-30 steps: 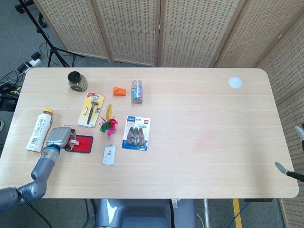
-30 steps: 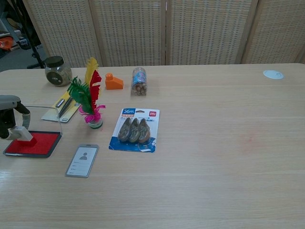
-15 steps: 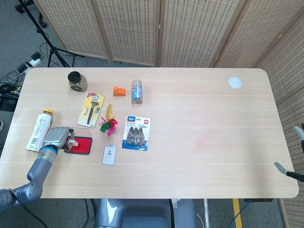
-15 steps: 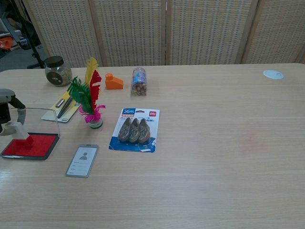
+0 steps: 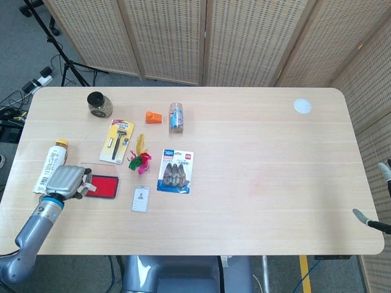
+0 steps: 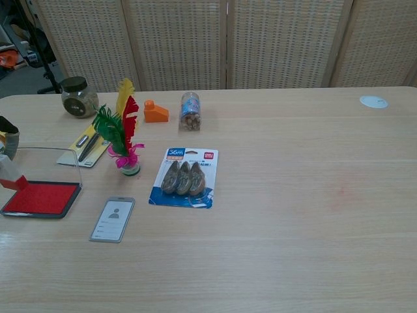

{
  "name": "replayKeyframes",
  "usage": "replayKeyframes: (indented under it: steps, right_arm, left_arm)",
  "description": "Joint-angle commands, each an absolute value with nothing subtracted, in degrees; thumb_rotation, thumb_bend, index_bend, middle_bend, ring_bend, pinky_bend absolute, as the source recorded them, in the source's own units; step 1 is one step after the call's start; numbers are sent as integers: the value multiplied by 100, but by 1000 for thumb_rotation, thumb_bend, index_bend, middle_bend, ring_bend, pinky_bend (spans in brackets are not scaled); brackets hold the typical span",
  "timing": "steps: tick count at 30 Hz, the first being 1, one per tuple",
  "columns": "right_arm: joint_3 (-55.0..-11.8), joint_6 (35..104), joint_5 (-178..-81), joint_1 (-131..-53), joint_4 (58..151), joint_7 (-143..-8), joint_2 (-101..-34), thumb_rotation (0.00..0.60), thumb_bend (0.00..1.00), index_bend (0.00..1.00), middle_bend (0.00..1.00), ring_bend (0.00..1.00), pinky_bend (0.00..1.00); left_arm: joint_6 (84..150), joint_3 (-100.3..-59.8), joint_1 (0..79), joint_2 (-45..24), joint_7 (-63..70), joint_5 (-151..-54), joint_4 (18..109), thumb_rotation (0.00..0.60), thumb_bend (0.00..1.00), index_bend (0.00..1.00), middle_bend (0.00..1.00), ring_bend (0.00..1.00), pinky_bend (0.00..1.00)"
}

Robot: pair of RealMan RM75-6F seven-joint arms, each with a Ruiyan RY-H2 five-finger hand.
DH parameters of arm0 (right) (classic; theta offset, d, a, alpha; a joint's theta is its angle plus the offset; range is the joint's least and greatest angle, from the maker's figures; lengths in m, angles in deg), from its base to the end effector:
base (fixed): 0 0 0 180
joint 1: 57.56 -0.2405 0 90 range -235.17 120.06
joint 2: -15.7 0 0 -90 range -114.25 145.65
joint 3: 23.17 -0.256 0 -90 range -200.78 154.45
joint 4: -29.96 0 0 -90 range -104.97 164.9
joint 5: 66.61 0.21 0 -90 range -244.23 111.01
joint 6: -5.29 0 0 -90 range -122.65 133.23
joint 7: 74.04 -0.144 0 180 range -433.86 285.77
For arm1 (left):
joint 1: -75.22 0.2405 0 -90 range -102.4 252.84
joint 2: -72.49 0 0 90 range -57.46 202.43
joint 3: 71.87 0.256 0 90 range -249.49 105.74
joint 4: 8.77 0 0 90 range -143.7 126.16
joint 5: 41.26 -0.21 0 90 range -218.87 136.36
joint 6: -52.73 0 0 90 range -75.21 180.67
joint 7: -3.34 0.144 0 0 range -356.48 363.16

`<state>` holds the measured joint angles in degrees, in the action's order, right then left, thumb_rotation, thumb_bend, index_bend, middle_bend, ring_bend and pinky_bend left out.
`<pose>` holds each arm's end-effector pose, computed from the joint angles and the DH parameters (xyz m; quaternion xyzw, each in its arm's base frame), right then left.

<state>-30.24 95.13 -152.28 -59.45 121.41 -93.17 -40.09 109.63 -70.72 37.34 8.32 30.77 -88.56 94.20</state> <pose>-0.3181 -0.1790 0.2293 0.5219 -0.3969 0.4790 0.5836 -0.2454 0.2956 0.0873 -0.7214 -0.4337 -0.1882 0.5061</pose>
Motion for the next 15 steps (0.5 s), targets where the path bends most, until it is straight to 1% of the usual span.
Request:
replayKeyframes:
  steps: [1,5,8,15]
  right_arm:
    - [-3028,9515,-15222,-5944,12138,-9329,-4006,600,0,23,0,0,0]
    - [-3022,9517,-15237,-5943,12136,-9342,-4003,600,0,23,0,0,0]
    - [-3015,9525,-15255,-5941,12141,-9337,-4002,600,0,23,0,0,0]
    - [-3015,9537,-15254,-5934,12148,-9336,-3999,600,0,23,0,0,0]
  left_arm:
    - [11321,-6841,4014,707,3081,-9444,9432,600,397,613,999,950,972]
    - [11507,-6628,4273,480,2984,-9938,9230,600,397,613,999,949,972]
    - [11627,-6549,4432,275,2869,-10222,8995,600,395,613,999,950,972]
    - [11563,-6473,4649,-117,2515,-10573,8418,600,393,613,999,950,972]
